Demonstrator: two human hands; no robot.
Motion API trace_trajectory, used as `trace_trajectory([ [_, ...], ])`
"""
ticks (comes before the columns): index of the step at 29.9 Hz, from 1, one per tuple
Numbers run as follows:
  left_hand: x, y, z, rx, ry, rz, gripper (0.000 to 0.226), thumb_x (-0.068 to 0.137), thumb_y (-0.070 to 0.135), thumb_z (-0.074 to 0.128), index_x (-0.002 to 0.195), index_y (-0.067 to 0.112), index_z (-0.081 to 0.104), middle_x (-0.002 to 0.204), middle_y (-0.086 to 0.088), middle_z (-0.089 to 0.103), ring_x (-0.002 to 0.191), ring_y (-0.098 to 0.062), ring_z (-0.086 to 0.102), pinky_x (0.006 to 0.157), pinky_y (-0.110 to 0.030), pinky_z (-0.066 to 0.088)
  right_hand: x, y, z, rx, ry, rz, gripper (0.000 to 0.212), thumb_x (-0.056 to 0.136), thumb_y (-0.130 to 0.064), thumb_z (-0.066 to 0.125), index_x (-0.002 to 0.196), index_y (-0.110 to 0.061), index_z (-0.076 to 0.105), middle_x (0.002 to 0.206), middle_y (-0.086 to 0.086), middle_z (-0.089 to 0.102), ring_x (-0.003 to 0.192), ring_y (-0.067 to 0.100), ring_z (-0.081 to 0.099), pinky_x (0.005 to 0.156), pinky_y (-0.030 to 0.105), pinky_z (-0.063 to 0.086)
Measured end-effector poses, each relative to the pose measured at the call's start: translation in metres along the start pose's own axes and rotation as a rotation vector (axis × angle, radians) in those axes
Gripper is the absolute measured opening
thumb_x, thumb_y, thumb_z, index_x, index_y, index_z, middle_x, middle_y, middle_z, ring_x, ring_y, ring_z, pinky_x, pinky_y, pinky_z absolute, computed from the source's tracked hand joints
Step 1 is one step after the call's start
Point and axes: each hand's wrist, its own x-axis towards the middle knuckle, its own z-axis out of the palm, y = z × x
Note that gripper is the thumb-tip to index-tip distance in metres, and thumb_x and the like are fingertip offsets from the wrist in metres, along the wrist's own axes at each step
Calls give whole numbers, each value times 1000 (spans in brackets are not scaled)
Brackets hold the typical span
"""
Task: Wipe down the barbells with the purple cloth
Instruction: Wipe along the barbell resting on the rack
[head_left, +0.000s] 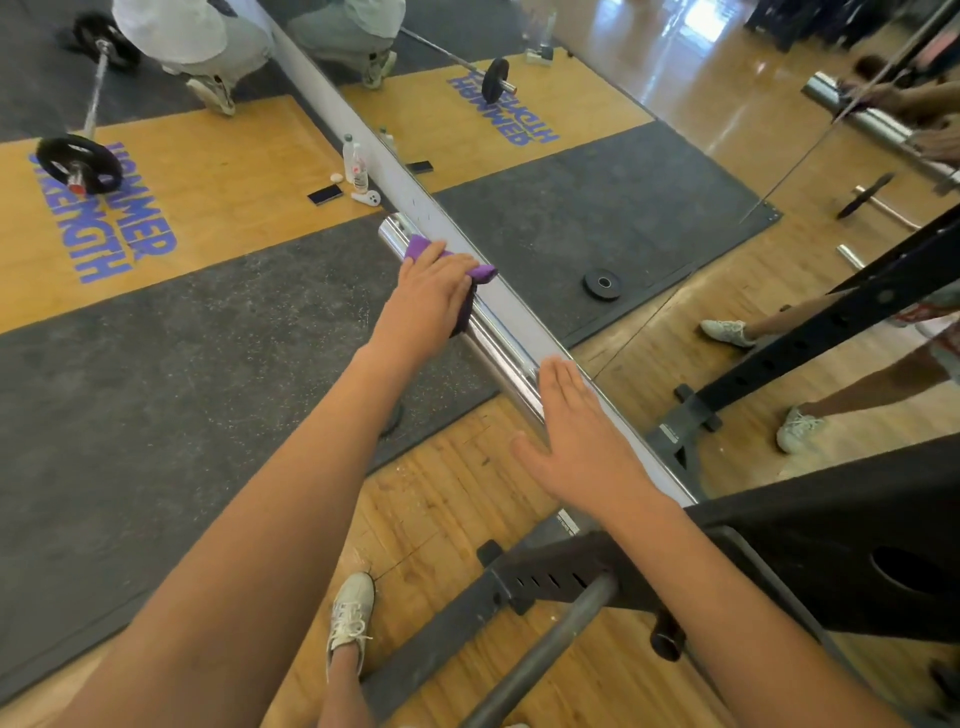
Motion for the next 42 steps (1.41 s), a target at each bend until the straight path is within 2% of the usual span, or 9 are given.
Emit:
trace_trajectory([
  [7, -5, 4, 2, -14, 31, -4, 35, 109, 12, 34, 136, 17, 56, 147, -1, 51, 151, -27, 20, 120, -53, 18, 26, -18, 12, -168, 73, -70, 91, 101, -52, 39, 158, -8, -16, 166, 11, -22, 153, 22, -23, 127, 41, -2],
  [11, -24, 8, 12, -101, 62, -14, 40, 109, 9, 33, 145, 16, 49, 156, -1, 41, 154, -27, 14, 121, -58, 17, 10, -8, 24, -221, 132, -123, 88, 97, -54, 32, 158, -10, -12, 167, 11, -17, 153, 22, -20, 127, 43, 4],
  [15, -21, 3, 7, -92, 29, 8, 40, 110, 12, 33, 147, 17, 47, 158, 0, 40, 153, -26, 14, 120, -57, 16, 9, -8, 22, -182, 118, -100, 86, 101, -53, 35, 155, -16, -20, 166, 4, -22, 153, 17, -21, 128, 38, 2],
  [23, -3, 6, -3, 12, -3, -19, 37, 109, 13, 33, 138, 17, 55, 149, 0, 50, 152, -27, 18, 120, -55, 16, 19, -6, 16, -114, 105, -109, 89, 97, -56, 34, 159, -15, -14, 167, 2, -18, 154, 14, -16, 126, 32, -1],
  [27, -26, 17, 13, -54, 15, 47, 38, 108, 12, 36, 141, 19, 54, 149, 1, 51, 153, -27, 19, 120, -58, 15, 23, 0, 5, -22, 19, -125, 82, 103, -47, 43, 159, -21, -11, 159, -14, -23, 150, 2, -17, 120, 21, -4],
  [31, -29, 17, 13, -76, 5, 34, 39, 109, 12, 35, 144, 19, 51, 151, 2, 48, 153, -26, 16, 121, -57, 14, 28, 23, -17, 224, -100, -167, 59, 109, -28, 37, 158, -33, 4, 161, -24, -3, 140, -23, -5, 119, 9, 5],
  [33, -28, 14, 9, -72, -15, 44, 40, 110, 14, 34, 146, 20, 49, 153, 2, 46, 154, -24, 15, 122, -53, 13, 27, 30, -20, 285, -121, -193, 55, 110, -26, 35, 154, -38, 4, 160, -27, 1, 137, -28, -2, 112, 0, 4],
  [38, -30, 13, 13, -95, 13, 48, 39, 111, 17, 33, 146, 20, 48, 154, 2, 45, 153, -24, 15, 121, -53, 14, 28, 33, -5, 174, -86, -230, 58, 110, -29, 28, 159, -28, -4, 165, -15, -11, 152, -2, -9, 121, 16, -2],
  [42, -21, 10, 10, -37, -1, 36, 38, 110, 16, 32, 144, 19, 49, 154, 2, 44, 153, -25, 14, 121, -52, 17, 29, 32, 3, 87, -43, -253, 59, 111, -23, 30, 153, -26, -11, 161, -15, -18, 151, 7, -19, 115, 11, -12],
])
